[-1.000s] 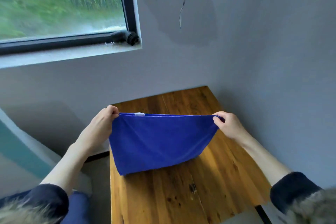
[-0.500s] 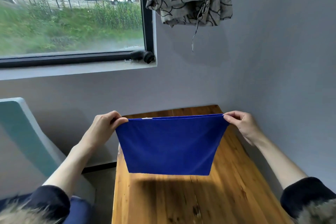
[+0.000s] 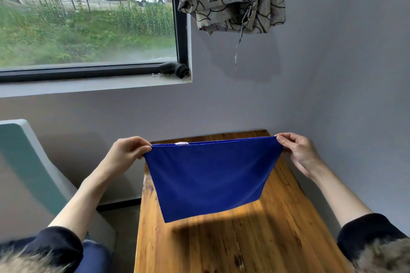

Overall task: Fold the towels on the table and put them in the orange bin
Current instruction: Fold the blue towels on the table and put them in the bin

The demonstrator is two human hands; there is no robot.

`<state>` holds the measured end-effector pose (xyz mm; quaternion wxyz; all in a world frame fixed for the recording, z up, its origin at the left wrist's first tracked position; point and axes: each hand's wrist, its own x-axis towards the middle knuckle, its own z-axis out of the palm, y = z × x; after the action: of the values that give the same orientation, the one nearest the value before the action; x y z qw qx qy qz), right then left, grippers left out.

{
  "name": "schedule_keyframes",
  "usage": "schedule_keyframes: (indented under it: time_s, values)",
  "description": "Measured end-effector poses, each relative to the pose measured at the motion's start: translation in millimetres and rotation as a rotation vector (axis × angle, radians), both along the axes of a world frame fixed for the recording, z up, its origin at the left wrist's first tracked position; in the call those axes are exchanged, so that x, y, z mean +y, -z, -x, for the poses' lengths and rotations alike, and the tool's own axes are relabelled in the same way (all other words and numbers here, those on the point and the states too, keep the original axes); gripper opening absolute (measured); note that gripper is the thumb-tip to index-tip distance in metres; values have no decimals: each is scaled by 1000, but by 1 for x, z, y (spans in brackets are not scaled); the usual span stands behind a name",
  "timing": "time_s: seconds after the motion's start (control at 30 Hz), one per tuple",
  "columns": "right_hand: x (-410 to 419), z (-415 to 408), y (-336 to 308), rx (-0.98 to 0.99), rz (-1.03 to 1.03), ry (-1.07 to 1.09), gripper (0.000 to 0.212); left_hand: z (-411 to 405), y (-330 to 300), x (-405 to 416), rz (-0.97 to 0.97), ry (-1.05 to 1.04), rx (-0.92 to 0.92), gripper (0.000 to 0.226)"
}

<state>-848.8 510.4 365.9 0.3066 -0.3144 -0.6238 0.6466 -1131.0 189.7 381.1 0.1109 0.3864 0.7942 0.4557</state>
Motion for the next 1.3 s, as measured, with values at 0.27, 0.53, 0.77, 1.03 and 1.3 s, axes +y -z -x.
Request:
schedule_keyframes:
  time_s: [0.27, 0.53, 0.77, 1.03, 1.3]
  values:
    - [-3, 8, -9, 79, 147, -6, 12, -4, -1, 2, -20, -70, 236, 10]
    - [2, 17, 0, 43, 38, 15, 17, 8, 6, -1, 112, -34, 470, 18]
    - [16, 61, -1, -502, -693, 62, 24, 31, 17, 26, 140, -250, 156, 16]
    - [22, 102, -34, -358, -638, 226, 16, 46, -9, 47, -319, -312, -387, 20]
    - [-15, 61, 10, -45, -125, 43, 19, 14, 24, -4, -318, -261, -345, 26]
